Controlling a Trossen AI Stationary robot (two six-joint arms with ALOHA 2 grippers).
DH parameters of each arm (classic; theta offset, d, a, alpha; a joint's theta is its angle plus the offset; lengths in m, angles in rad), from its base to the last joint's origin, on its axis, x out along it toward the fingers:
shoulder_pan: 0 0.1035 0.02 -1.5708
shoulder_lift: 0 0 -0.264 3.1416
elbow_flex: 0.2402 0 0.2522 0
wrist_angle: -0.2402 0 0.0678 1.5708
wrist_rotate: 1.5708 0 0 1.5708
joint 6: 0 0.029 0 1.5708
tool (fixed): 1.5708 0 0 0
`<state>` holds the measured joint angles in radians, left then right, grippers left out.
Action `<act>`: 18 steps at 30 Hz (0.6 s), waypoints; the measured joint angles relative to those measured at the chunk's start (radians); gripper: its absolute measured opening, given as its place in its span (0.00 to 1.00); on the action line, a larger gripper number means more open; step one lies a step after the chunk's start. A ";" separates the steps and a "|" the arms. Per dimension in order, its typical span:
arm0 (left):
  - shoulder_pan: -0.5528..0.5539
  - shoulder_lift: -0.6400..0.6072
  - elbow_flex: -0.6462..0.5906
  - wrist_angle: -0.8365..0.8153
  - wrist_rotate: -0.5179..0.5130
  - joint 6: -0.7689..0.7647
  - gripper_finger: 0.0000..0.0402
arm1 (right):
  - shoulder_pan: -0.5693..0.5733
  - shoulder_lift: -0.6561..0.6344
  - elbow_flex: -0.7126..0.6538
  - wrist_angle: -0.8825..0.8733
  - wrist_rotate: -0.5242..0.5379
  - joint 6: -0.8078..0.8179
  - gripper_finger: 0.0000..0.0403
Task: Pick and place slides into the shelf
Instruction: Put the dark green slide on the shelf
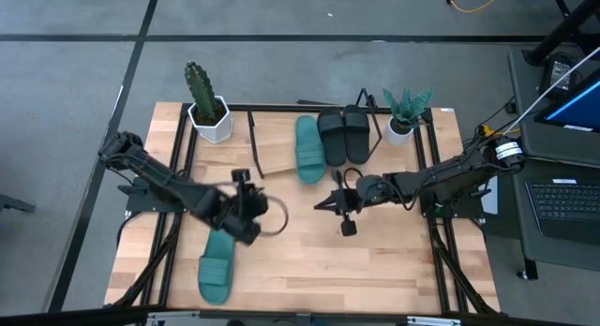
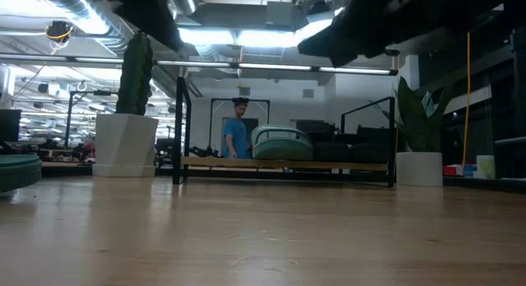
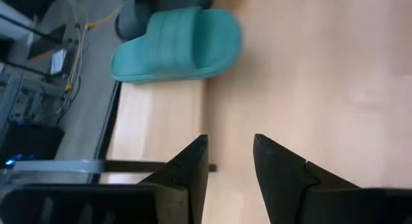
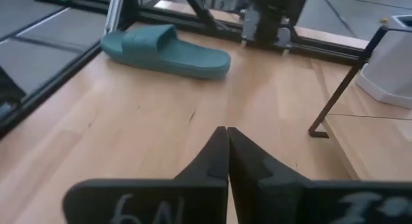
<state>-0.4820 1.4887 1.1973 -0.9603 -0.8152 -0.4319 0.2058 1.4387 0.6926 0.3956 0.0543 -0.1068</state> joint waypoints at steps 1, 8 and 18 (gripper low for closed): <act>-0.032 0.000 0.000 -0.009 -0.008 -0.033 0.28 | 0.013 0.000 0.000 0.007 0.020 0.013 0.01; -0.246 0.000 0.000 -0.039 0.005 -0.189 0.28 | 0.086 0.000 0.000 0.010 0.110 0.075 0.01; -0.441 0.001 0.000 -0.042 0.275 -0.459 0.28 | 0.160 0.030 0.000 0.116 0.113 0.076 0.01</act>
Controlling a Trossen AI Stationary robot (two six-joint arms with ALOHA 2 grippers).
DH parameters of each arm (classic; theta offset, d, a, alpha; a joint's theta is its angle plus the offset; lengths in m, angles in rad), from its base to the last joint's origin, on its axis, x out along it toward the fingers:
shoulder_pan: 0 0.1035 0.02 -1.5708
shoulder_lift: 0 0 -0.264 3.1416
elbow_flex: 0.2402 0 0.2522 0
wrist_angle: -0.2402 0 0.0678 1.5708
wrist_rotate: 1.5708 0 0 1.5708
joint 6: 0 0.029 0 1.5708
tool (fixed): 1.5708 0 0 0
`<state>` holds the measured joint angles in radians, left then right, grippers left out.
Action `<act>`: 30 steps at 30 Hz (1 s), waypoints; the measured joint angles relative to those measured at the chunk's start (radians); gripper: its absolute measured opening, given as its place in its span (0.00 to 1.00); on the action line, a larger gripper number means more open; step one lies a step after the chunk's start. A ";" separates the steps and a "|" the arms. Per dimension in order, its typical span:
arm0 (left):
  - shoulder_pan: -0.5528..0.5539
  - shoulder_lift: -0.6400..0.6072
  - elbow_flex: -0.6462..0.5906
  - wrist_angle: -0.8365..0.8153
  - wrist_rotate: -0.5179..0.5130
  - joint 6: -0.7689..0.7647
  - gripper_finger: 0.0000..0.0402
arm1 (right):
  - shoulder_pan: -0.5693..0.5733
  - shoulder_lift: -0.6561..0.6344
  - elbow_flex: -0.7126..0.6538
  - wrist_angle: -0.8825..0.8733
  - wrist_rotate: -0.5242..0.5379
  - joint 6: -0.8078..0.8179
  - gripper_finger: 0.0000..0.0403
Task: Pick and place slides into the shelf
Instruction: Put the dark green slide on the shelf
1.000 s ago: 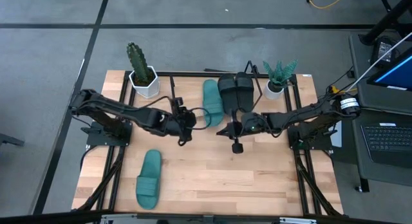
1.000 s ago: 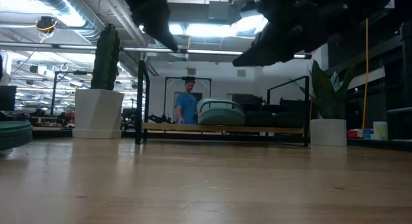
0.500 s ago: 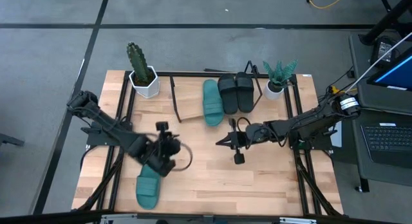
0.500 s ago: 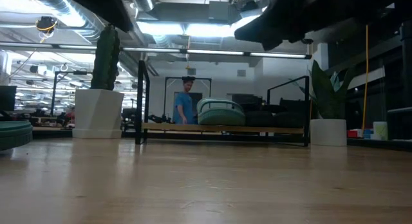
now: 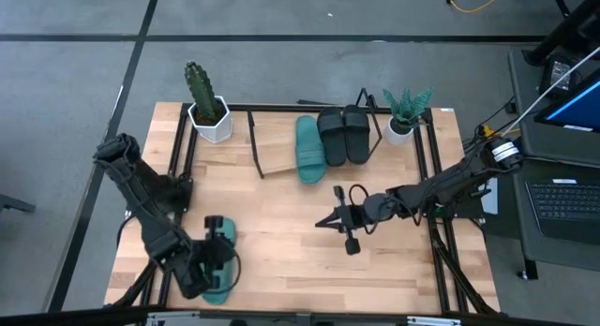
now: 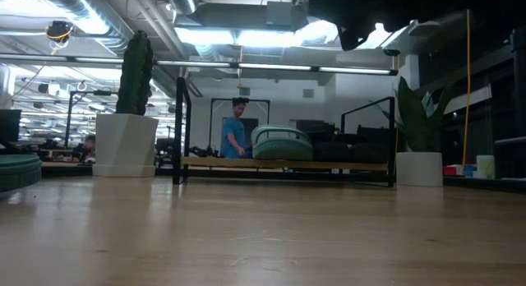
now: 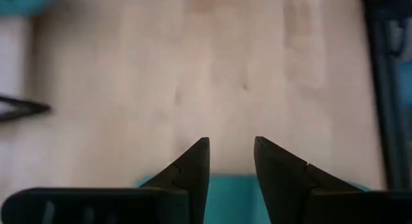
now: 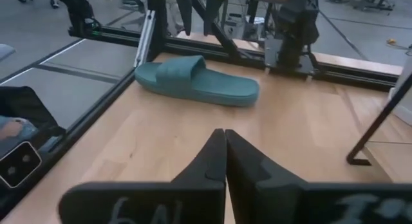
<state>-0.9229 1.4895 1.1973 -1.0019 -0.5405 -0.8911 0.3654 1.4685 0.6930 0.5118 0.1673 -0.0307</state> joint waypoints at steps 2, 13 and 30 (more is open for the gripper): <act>-0.025 0.000 0.000 -0.001 0.027 -0.049 0.28 | 0.006 0.016 0.000 0.022 0.000 0.001 0.01; -0.066 0.003 -0.034 -0.007 0.066 -0.217 0.28 | 0.010 0.038 0.000 0.033 0.000 0.028 0.01; -0.066 0.003 -0.165 0.021 0.345 -0.274 0.28 | 0.010 0.038 0.000 0.031 -0.002 0.030 0.01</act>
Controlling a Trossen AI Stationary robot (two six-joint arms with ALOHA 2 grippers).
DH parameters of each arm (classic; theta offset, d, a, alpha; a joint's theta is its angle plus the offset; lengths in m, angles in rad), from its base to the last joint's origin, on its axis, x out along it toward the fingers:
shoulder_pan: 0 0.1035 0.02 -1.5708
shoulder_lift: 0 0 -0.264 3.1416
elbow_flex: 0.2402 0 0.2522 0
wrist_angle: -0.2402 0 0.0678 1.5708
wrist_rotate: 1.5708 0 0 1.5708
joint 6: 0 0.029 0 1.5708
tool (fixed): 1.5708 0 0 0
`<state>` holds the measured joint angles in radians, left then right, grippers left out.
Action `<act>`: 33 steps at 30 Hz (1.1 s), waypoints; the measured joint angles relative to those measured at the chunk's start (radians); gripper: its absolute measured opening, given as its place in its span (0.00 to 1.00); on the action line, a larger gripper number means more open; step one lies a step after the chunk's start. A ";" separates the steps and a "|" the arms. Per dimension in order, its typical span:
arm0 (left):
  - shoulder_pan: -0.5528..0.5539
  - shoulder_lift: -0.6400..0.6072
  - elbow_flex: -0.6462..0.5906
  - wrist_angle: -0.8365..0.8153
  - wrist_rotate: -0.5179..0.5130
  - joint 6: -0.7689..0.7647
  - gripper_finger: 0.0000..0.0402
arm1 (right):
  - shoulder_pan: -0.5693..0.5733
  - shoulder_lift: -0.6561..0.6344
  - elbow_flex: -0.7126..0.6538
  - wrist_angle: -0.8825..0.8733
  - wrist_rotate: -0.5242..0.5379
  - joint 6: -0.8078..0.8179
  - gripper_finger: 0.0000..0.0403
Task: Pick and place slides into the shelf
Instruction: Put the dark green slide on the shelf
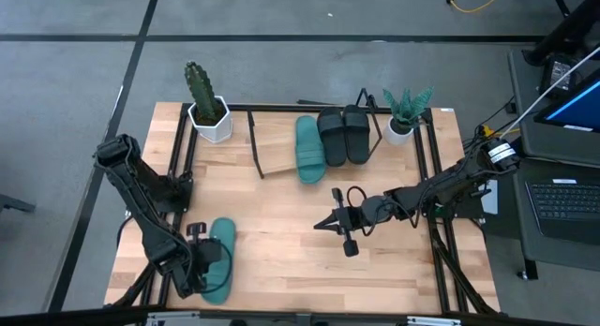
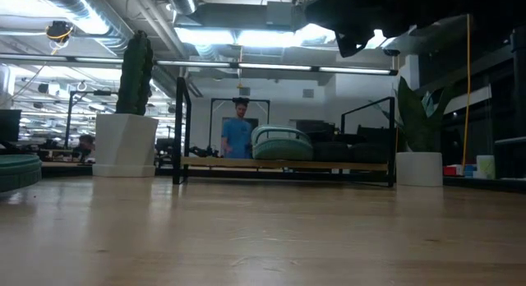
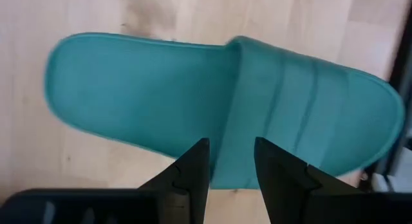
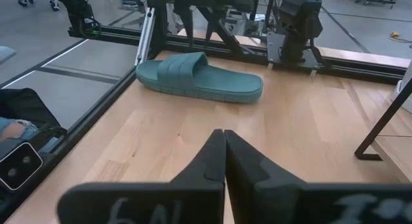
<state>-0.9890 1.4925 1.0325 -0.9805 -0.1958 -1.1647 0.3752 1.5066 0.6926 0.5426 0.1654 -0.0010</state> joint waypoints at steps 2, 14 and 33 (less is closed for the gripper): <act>0.000 0.000 0.000 0.024 0.015 0.021 0.28 | 0.000 0.000 0.000 0.000 0.000 0.000 0.01; 0.043 0.000 0.000 0.028 0.035 0.131 0.28 | 0.000 0.000 0.000 0.000 -0.001 0.000 0.01; 0.207 -0.207 0.000 -0.033 0.023 0.417 0.08 | 0.000 0.000 0.000 -0.002 -0.031 -0.004 0.01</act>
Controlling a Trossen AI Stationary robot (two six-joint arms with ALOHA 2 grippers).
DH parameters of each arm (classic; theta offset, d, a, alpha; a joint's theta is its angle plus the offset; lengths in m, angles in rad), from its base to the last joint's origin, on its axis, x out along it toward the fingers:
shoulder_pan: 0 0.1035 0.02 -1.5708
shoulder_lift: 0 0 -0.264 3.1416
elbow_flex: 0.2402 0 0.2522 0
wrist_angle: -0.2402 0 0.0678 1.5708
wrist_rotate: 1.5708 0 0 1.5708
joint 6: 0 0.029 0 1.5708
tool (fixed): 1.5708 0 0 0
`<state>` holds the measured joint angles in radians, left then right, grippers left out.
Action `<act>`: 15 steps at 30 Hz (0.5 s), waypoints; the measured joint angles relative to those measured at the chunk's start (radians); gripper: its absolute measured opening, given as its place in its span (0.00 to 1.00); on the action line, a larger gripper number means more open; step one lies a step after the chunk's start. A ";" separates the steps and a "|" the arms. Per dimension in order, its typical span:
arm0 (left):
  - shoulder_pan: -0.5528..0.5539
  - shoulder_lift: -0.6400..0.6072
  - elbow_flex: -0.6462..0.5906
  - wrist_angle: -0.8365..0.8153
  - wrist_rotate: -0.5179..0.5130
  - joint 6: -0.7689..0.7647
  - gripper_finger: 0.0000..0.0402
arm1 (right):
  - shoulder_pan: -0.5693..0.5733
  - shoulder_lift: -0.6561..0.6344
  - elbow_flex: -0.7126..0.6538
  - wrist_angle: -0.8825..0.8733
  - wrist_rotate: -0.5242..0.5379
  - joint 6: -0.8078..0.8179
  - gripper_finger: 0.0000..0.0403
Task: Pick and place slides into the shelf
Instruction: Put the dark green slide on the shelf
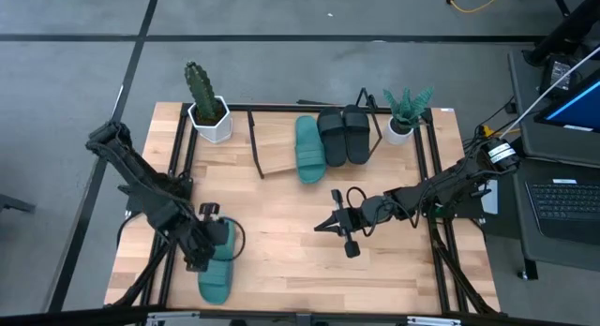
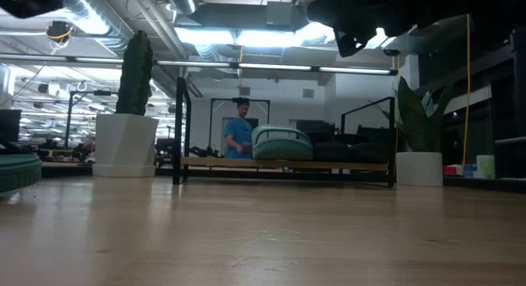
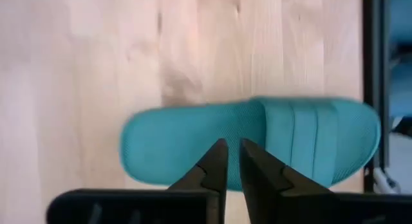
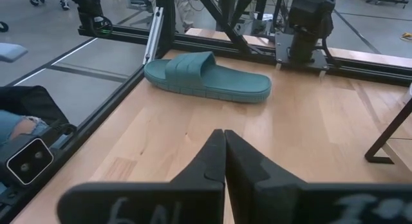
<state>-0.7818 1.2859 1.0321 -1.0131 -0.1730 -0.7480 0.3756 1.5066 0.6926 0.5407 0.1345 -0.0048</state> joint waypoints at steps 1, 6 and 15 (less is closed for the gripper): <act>0.006 -0.016 0.000 -0.001 -0.013 0.006 0.07 | 0.000 0.000 0.000 0.000 0.000 0.000 0.01; 0.015 -0.096 -0.060 0.032 -0.091 0.055 0.04 | 0.000 0.000 0.000 -0.004 -0.005 -0.004 0.01; 0.065 -0.171 -0.261 0.201 0.016 0.052 0.00 | 0.000 0.000 0.000 -0.007 -0.005 -0.003 0.01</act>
<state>-0.7163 1.1152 0.7714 -0.8126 -0.1569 -0.6956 0.3754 1.5066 0.6926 0.5337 0.1290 -0.0081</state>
